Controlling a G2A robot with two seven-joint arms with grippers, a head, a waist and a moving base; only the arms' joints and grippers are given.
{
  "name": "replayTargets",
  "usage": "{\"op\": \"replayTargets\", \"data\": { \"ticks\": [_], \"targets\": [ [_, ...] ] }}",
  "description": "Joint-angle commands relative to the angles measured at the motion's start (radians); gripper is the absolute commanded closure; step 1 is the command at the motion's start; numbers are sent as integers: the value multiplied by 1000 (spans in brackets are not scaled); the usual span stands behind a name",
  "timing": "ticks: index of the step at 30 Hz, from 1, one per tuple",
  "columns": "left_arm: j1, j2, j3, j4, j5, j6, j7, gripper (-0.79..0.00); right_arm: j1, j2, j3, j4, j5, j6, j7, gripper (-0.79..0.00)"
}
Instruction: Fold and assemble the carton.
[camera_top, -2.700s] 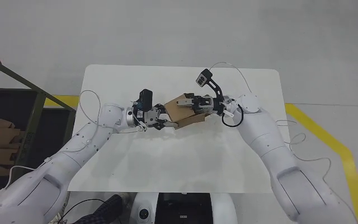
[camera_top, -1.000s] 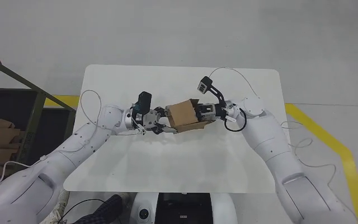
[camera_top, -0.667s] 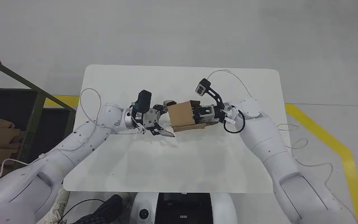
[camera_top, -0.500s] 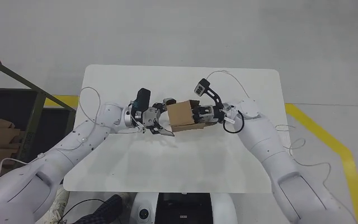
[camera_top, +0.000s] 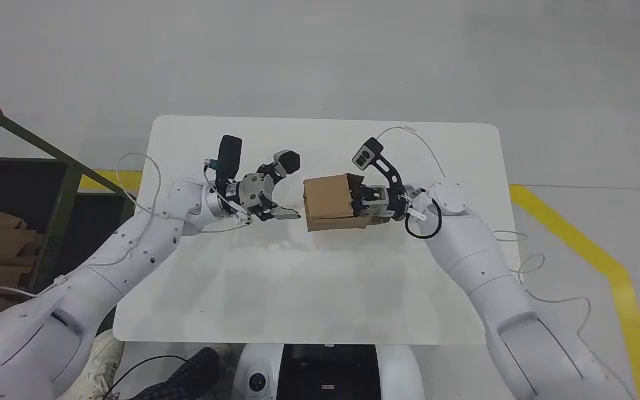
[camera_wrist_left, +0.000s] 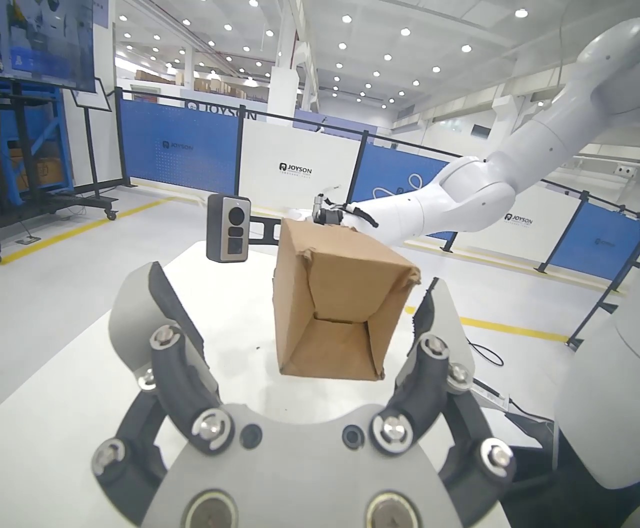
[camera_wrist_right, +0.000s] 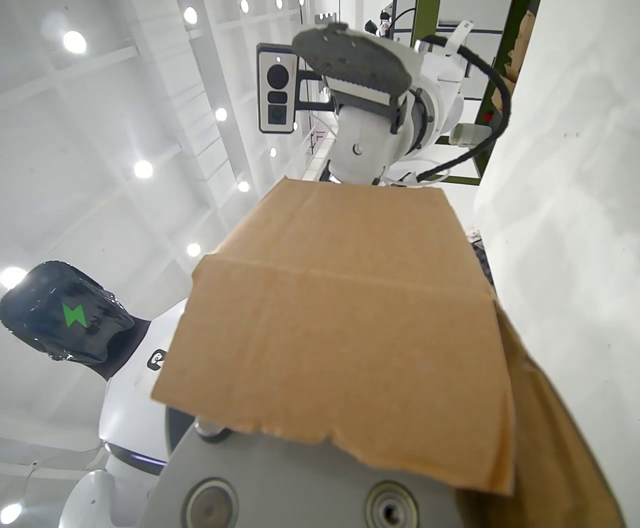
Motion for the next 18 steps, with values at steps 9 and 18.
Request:
{"op": "replayTargets", "data": {
  "ticks": [9,18],
  "targets": [
    [-1,-14,-13,-6,-131,0,-145,-785,-6,-1,-9,-6,-19,-6,-6,0],
    [4,-36,-36,-5,-176,0,-212,-785,-3,-6,-21,-4,-21,-2,-2,0]
  ]
}}
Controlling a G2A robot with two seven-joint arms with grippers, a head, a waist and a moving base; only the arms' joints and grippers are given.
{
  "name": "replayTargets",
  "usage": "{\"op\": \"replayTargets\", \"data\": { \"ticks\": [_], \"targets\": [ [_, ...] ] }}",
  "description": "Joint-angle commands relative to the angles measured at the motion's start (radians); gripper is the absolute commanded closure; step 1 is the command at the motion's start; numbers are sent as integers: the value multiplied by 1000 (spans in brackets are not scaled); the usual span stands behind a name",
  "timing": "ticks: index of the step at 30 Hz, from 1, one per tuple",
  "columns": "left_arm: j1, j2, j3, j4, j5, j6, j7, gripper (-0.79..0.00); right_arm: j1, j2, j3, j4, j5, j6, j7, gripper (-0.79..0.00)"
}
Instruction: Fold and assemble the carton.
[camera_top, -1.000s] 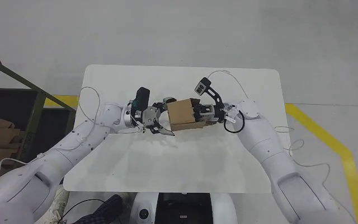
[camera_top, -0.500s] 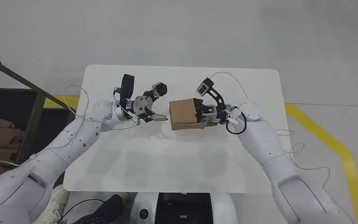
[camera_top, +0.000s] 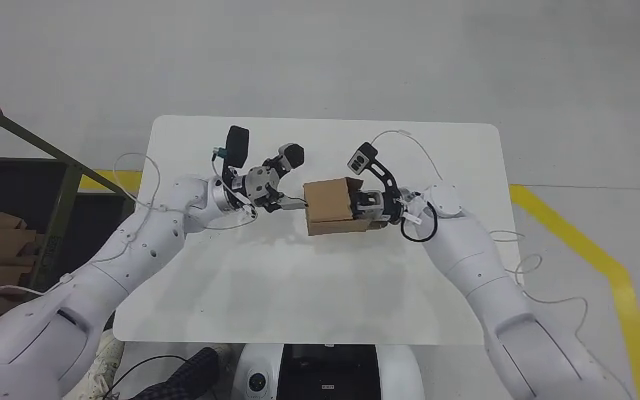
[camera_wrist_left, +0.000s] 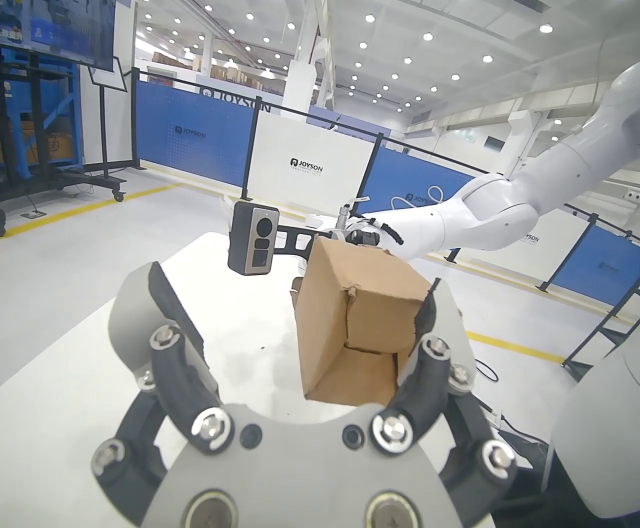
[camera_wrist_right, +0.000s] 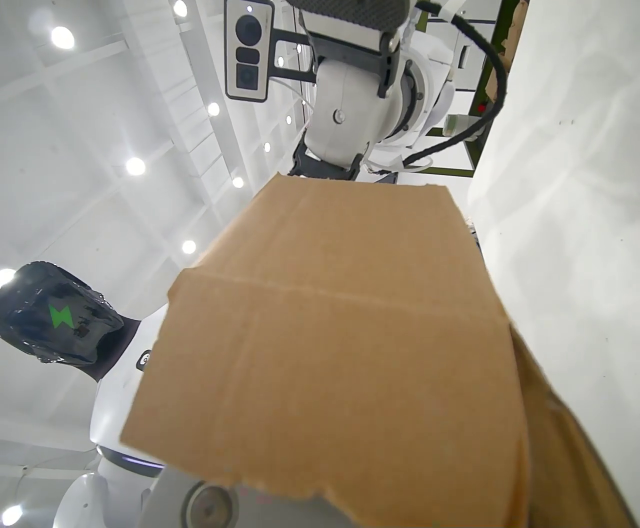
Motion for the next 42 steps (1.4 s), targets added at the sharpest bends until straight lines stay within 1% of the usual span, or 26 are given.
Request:
{"op": "replayTargets", "data": {
  "ticks": [1,12,20,31,42],
  "targets": [
    [2,-3,-6,-4,2,0,-2,-785,1,-1,-1,2,4,1,1,0],
    [28,-11,-33,5,8,0,-3,-785,0,-4,0,7,15,4,4,0],
    [25,-23,-36,-4,-11,0,-14,-785,10,-18,-29,28,11,1,1,0],
    [21,-36,-33,-3,-25,0,-28,-785,24,-32,-42,55,30,2,2,0],
    [34,-25,-75,26,-28,0,19,-785,14,-26,-1,48,69,15,15,0]
  ]
}}
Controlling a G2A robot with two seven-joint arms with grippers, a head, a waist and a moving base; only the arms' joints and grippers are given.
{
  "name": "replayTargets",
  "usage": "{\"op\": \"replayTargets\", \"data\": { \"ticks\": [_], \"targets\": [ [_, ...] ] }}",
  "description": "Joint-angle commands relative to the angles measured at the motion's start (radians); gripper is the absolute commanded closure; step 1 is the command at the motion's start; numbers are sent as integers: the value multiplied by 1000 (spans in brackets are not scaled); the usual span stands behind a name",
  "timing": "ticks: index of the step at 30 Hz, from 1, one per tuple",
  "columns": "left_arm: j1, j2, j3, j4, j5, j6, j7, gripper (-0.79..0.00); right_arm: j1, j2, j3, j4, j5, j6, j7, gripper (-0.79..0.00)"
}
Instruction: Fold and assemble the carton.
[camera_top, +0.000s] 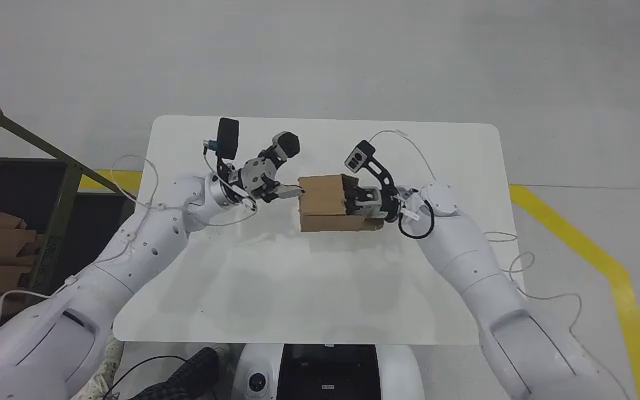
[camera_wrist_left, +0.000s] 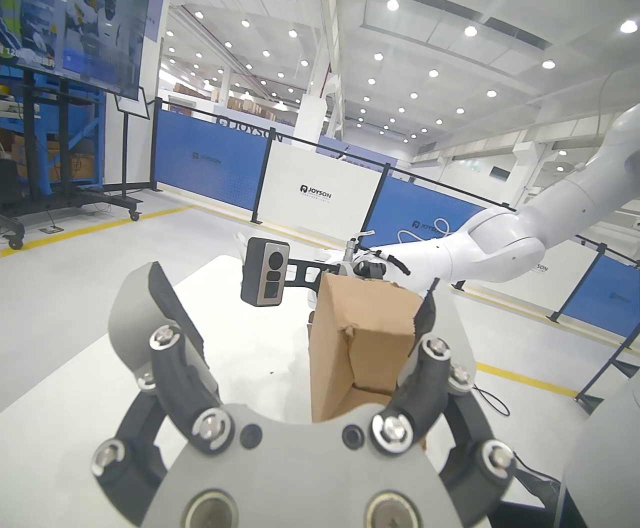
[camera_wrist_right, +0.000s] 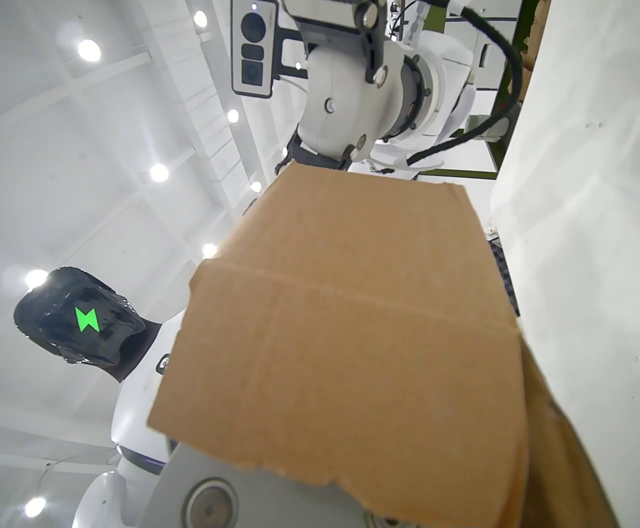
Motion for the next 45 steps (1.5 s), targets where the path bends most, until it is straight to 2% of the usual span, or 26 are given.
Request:
{"op": "replayTargets", "data": {
  "ticks": [1,21,45],
  "targets": [
    [4,2,-3,5,-1,0,-2,-785,-3,1,4,-5,-1,1,1,0],
    [8,-16,14,-19,-110,0,-63,-785,7,-29,-31,5,5,0,0,0],
    [12,-32,-7,-34,-125,0,-105,-785,36,-71,-71,69,1,-5,-5,0]
  ]
}}
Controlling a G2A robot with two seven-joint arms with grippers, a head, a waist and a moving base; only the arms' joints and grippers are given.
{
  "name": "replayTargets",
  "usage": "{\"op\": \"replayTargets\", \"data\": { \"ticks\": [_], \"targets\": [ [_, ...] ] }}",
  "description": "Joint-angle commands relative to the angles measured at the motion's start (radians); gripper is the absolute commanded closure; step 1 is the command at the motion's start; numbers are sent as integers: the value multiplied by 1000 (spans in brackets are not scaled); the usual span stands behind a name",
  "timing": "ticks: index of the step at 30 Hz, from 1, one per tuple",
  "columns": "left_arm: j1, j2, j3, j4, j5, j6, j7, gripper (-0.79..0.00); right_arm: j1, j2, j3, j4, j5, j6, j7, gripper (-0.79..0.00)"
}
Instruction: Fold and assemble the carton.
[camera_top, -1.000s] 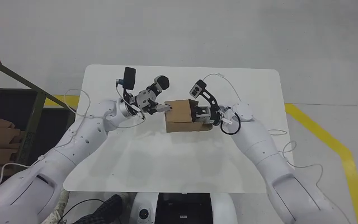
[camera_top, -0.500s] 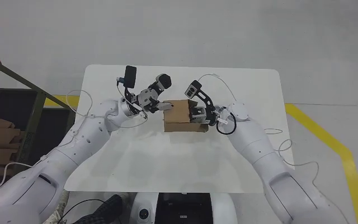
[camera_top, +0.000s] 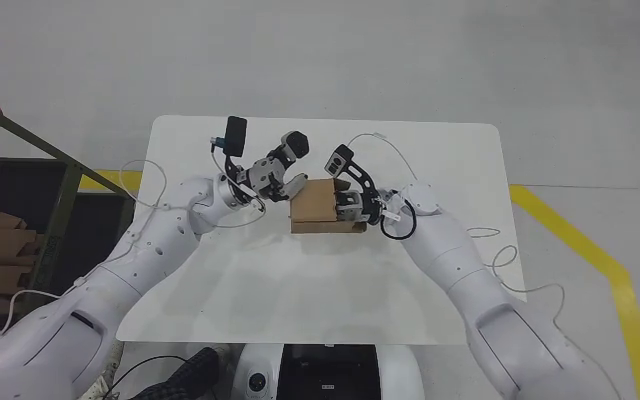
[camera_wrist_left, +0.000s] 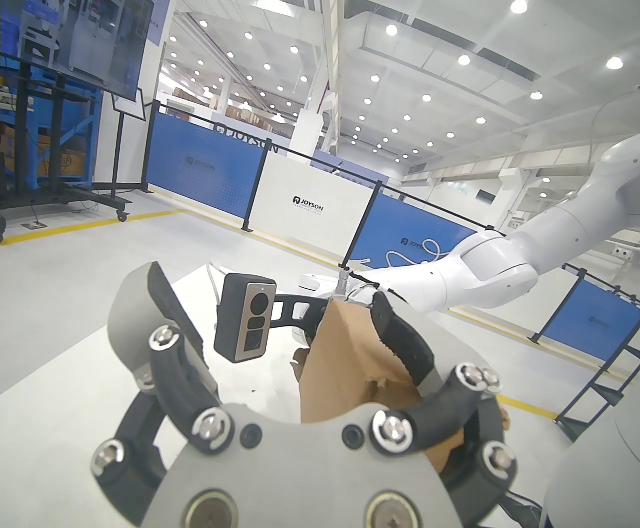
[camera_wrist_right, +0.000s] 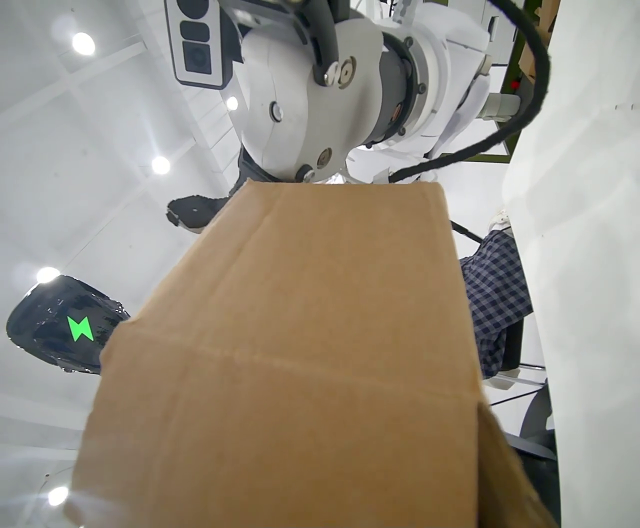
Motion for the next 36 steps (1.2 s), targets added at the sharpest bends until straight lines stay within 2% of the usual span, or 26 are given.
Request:
{"op": "replayTargets", "data": {
  "ticks": [1,24,31,36],
  "targets": [
    [1,0,-2,-1,0,0,-1,-785,3,-3,-2,6,0,1,1,0],
    [8,4,-16,-13,-4,0,-15,-785,12,-17,7,27,-13,12,12,0],
    [18,14,-26,-29,-2,0,-12,-785,24,-27,-1,46,-15,17,17,0],
    [11,12,-31,-7,-14,0,-12,-785,18,-24,20,47,-2,12,13,0]
  ]
}}
